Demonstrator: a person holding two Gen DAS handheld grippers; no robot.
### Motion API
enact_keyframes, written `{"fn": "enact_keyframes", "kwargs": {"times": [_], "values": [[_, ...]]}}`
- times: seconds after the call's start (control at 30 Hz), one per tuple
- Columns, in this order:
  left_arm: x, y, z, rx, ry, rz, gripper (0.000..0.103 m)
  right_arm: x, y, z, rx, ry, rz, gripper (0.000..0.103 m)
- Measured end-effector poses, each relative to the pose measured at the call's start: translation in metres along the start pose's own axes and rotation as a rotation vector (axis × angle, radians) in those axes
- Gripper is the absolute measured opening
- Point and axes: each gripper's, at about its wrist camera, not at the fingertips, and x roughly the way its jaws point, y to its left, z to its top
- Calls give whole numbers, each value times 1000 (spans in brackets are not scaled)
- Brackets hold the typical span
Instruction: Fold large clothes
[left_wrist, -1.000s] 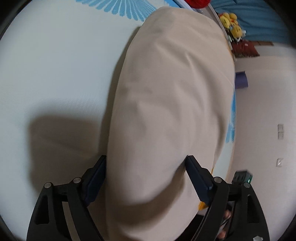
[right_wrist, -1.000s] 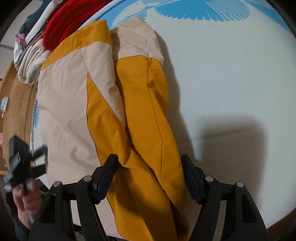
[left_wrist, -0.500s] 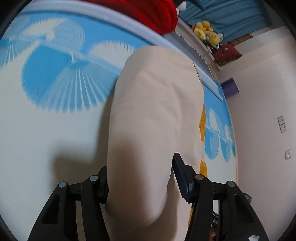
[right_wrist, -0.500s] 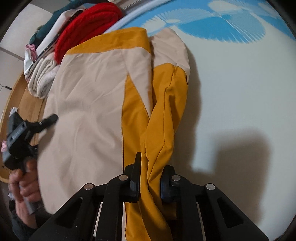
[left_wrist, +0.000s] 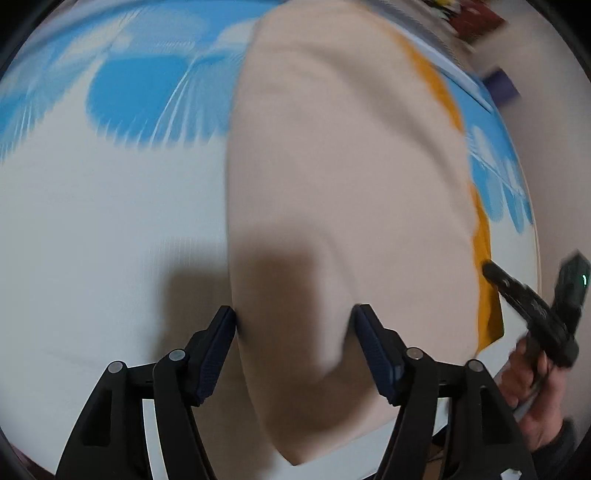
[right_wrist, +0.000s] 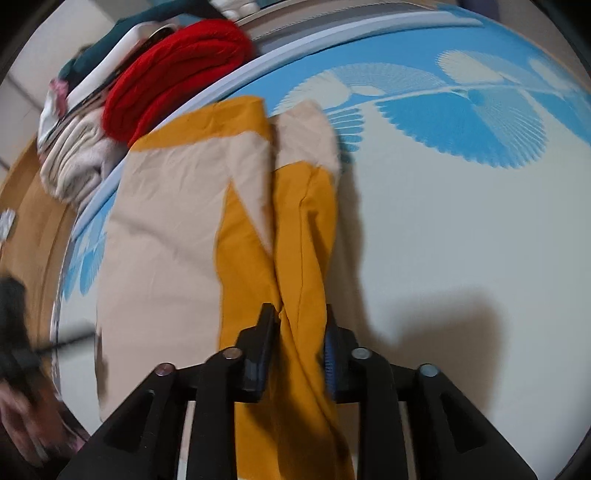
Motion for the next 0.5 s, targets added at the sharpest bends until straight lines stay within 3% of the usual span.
{"fn": "enact_keyframes", "kwargs": {"times": [0.07,0.13,0.23,0.37,0.43,0.5], "values": [[9,6,-7,-42,-32,-28,64,3,-2,-7,36,41,18,48],[18,2,-16,-20,-38,-19,64,13,-8,-20,73,116,49,48],[13,6,-23,-73,-38,-55,62,15,-14,-31,83,149,38,49],[11,6,-33,-88,-80,-81,51,9,-17,-40,81,164,21,49],[5,6,-37,-159,-91,-141,45,6,-14,-41,55,164,14,48],[0,1,-38,-167,-96,-169,45,-4,-12,-36,29,123,20,42]]}}
